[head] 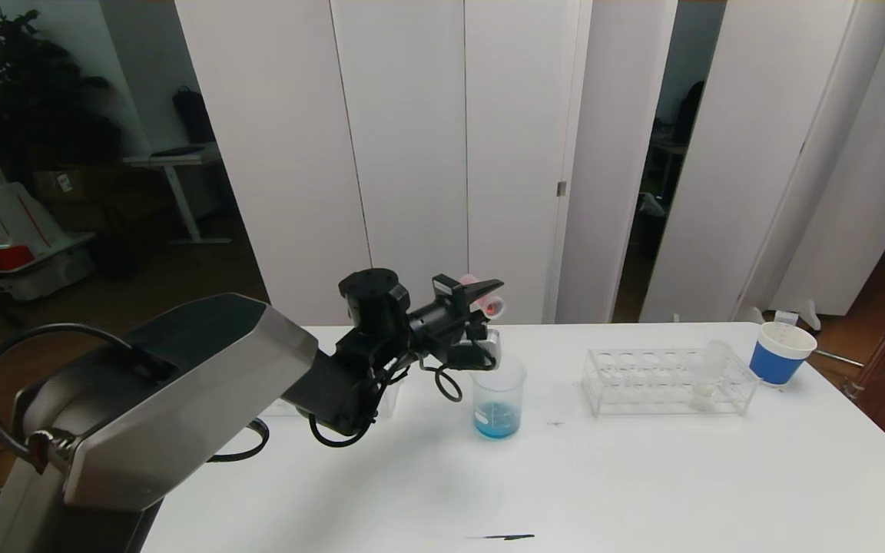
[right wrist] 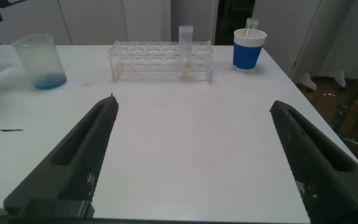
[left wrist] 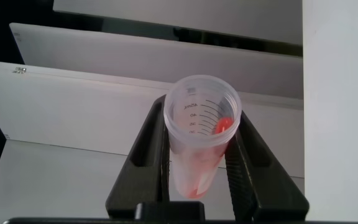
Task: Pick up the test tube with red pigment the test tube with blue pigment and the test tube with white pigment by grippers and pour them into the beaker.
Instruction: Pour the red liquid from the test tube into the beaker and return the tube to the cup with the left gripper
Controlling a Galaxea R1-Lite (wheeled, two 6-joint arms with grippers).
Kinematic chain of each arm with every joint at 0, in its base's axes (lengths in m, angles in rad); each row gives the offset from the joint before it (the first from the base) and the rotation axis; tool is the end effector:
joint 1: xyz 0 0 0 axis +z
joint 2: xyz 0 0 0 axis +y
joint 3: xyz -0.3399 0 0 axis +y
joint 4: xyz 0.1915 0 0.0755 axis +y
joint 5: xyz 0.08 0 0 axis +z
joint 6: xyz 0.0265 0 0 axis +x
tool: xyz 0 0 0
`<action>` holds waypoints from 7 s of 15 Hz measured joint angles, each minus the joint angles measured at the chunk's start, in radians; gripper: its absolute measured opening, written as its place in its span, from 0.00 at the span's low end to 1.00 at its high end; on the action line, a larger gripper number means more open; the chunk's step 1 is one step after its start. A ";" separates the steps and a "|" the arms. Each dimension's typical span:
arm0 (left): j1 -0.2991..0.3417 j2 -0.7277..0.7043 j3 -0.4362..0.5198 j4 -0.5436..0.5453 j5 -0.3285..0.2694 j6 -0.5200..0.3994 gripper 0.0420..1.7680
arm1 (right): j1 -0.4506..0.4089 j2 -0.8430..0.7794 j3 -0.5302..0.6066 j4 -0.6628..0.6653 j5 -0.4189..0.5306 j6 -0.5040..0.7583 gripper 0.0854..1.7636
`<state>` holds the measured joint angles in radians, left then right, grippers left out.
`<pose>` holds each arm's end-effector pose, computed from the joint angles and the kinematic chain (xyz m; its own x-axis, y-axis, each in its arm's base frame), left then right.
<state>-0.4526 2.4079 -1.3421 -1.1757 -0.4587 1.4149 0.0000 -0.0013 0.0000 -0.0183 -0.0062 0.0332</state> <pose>0.4574 -0.2355 0.1079 0.6079 -0.7879 0.0983 0.0249 0.1427 0.9895 -0.0420 -0.0002 0.0774 0.9998 -0.0062 0.0196 0.0055 0.9994 0.0333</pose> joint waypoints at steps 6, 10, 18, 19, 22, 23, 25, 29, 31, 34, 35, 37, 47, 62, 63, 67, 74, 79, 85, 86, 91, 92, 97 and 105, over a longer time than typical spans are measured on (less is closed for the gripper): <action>0.000 0.018 -0.004 -0.033 0.001 0.020 0.32 | 0.000 0.000 0.000 0.000 0.000 0.000 0.99; 0.000 0.024 -0.010 -0.041 0.001 0.027 0.32 | 0.000 0.000 0.000 0.000 0.000 0.000 0.99; 0.000 0.023 -0.019 -0.055 0.007 0.058 0.32 | 0.000 0.000 0.000 0.001 0.000 0.000 0.99; 0.001 0.021 -0.020 -0.056 0.007 0.061 0.32 | 0.000 0.000 0.000 0.001 0.000 0.000 0.99; 0.004 0.020 -0.021 -0.059 0.007 0.075 0.32 | 0.000 0.000 0.000 0.001 0.000 0.000 0.99; 0.004 0.020 -0.022 -0.060 0.007 0.081 0.32 | 0.000 0.000 0.000 0.001 0.000 0.000 0.99; 0.005 0.020 -0.022 -0.063 0.007 0.099 0.32 | 0.000 0.000 0.000 0.001 0.000 0.000 0.99; 0.005 0.013 -0.022 -0.083 0.007 0.120 0.32 | 0.000 0.000 0.000 0.000 0.000 0.000 0.99; 0.008 0.008 -0.022 -0.083 0.007 0.125 0.32 | 0.000 0.000 0.000 0.000 0.000 0.000 0.99; 0.007 0.002 -0.022 -0.083 0.007 0.136 0.32 | 0.000 0.000 0.000 0.001 0.000 0.000 0.99; 0.007 0.000 -0.022 -0.083 0.007 0.138 0.32 | 0.000 0.000 0.000 0.000 0.000 0.000 0.99; 0.008 -0.003 -0.021 -0.082 0.012 0.139 0.32 | 0.000 0.000 0.000 0.001 0.000 0.000 0.99; -0.006 -0.100 0.055 -0.173 0.357 -0.063 0.32 | 0.000 0.000 0.000 0.000 0.000 0.000 0.99; 0.060 -0.476 0.268 0.445 1.009 -1.039 0.32 | 0.000 0.000 0.000 0.000 0.000 0.000 0.99; 0.071 -0.489 0.286 0.498 1.029 -1.090 0.32 | 0.000 0.000 0.000 0.000 0.000 0.000 0.99; 0.100 -0.552 0.399 0.525 1.098 -1.161 0.32 | 0.000 0.000 0.000 0.000 0.000 0.000 0.99; 0.126 -0.602 0.445 0.501 1.070 -1.348 0.32 | 0.000 0.000 0.000 0.000 0.000 0.000 0.99; 0.307 -0.603 0.393 0.446 0.944 -1.364 0.32 | 0.000 0.000 0.000 0.001 0.000 0.000 0.99; 0.603 -0.533 0.245 0.425 0.755 -1.399 0.32 | 0.000 0.000 0.000 0.000 0.000 0.000 0.99; 0.630 -0.511 0.229 0.421 0.731 -1.411 0.32 | 0.000 0.000 0.000 0.001 0.000 0.000 0.99; 0.704 -0.381 0.193 0.376 0.676 -1.496 0.32 | 0.000 0.000 0.000 0.000 0.000 0.000 0.99; 0.713 -0.353 0.187 0.373 0.660 -1.510 0.32 | 0.000 0.000 0.000 0.000 0.000 0.000 0.99; 0.739 -0.217 0.145 0.367 0.636 -1.559 0.32 | 0.000 0.000 0.000 0.000 0.000 0.000 0.99; 0.732 -0.079 0.093 0.367 0.611 -1.603 0.32 | 0.000 0.000 0.000 0.000 0.000 0.000 0.99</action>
<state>0.2794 2.3289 -1.2494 -0.8085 0.1523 -0.1881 0.0000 -0.0013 0.0000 -0.0181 -0.0062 0.0332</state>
